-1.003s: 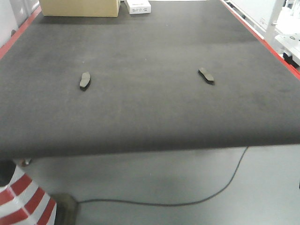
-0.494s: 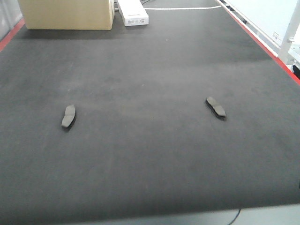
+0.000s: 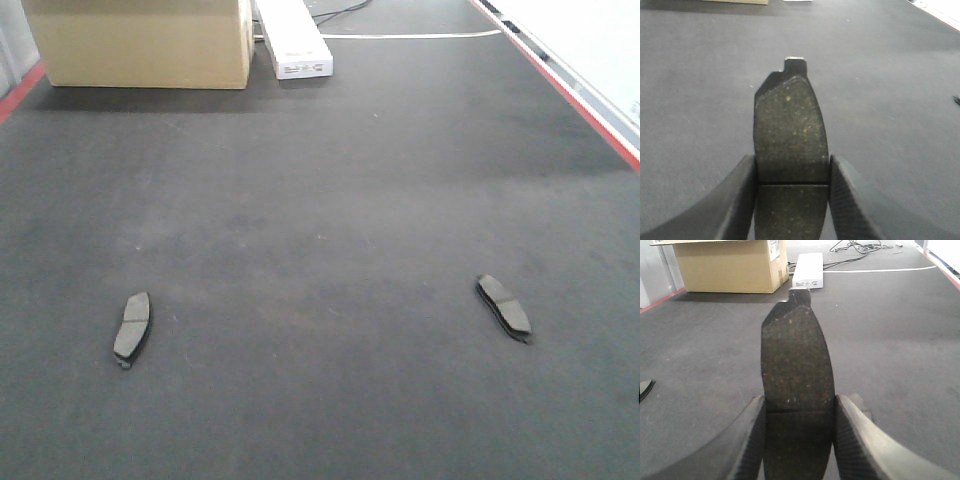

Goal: Move and align brake pads A on conveyor
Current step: 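Drive up to the conveyor belt beside the two placed pads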

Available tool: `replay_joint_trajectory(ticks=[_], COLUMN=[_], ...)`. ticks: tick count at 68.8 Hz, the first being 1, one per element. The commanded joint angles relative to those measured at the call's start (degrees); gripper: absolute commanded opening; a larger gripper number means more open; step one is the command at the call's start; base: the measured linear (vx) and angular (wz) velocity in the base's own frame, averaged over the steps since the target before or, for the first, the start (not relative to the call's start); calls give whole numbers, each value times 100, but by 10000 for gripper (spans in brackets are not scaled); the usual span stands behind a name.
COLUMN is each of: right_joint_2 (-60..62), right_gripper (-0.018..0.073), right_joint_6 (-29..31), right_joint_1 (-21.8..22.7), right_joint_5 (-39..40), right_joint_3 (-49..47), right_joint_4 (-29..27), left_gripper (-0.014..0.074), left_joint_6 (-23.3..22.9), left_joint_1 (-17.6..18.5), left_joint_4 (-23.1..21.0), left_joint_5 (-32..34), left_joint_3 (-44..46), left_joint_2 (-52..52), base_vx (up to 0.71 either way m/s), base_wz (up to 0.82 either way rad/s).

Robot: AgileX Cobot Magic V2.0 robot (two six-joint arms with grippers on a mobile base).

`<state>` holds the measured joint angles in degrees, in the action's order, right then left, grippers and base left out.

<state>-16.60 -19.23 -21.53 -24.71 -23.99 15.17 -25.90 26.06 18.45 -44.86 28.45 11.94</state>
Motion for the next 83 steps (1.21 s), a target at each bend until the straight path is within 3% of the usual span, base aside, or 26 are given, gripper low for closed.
replay_joint_trajectory(ticks=[1, 61, 72, 83], right_joint_2=[-46, -46, -46, -46], right_gripper=[-7, -7, -7, -7], right_joint_6=[32, 32, 32, 32], right_joint_1=[39, 39, 39, 39], right_joint_5=[576, 576, 576, 576], right_joint_3=[-181, -181, -181, -181], right_joint_4=[128, 128, 128, 128], left_gripper=[-6, -6, -6, -6], left_joint_6=[-2, -2, -2, -25], left_joint_1=[20, 20, 20, 20], left_joint_4=[92, 99, 389, 222], left_joint_5=[498, 508, 618, 577], left_joint_3=[148, 148, 148, 148], left_joint_2=[70, 70, 70, 70], base_vx=[21, 4, 0, 0], base_wz=[13, 2, 0, 0])
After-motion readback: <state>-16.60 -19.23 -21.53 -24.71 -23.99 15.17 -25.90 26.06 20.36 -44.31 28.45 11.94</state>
